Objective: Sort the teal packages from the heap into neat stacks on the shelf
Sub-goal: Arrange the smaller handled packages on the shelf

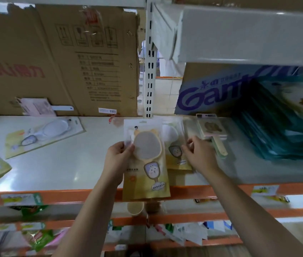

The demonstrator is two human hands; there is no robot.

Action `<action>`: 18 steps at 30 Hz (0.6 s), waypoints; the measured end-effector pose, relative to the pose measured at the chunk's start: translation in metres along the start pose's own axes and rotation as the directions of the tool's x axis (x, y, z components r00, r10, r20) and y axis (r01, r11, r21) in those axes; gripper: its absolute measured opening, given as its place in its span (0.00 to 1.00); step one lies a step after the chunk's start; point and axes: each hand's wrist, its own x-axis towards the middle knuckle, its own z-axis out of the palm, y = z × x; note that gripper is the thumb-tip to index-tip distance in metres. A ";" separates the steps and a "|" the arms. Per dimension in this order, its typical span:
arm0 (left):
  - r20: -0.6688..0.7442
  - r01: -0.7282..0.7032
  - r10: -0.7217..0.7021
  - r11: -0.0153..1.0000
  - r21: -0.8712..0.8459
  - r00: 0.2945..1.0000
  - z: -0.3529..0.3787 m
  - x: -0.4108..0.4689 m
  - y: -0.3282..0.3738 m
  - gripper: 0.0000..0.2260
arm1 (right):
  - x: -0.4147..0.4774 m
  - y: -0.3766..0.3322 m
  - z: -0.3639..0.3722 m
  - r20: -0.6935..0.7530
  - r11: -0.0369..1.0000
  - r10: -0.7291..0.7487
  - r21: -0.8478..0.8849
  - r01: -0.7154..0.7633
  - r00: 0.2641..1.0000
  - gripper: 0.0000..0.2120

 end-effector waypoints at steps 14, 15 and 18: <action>-0.096 -0.062 0.094 0.953 0.295 0.991 0.078 0.073 0.011 0.10 | -0.046 0.052 -0.011 -0.070 0.978 -0.208 0.013 0.209 0.976 0.10; -0.097 -0.065 0.104 0.938 0.341 0.990 0.081 0.075 0.010 0.10 | -0.046 0.051 -0.010 -0.086 0.978 -0.205 0.019 0.207 0.975 0.10; -0.094 -0.077 0.133 0.891 0.447 0.987 0.089 0.075 0.008 0.11 | -0.046 0.051 -0.009 -0.114 0.976 -0.212 0.018 0.215 0.971 0.08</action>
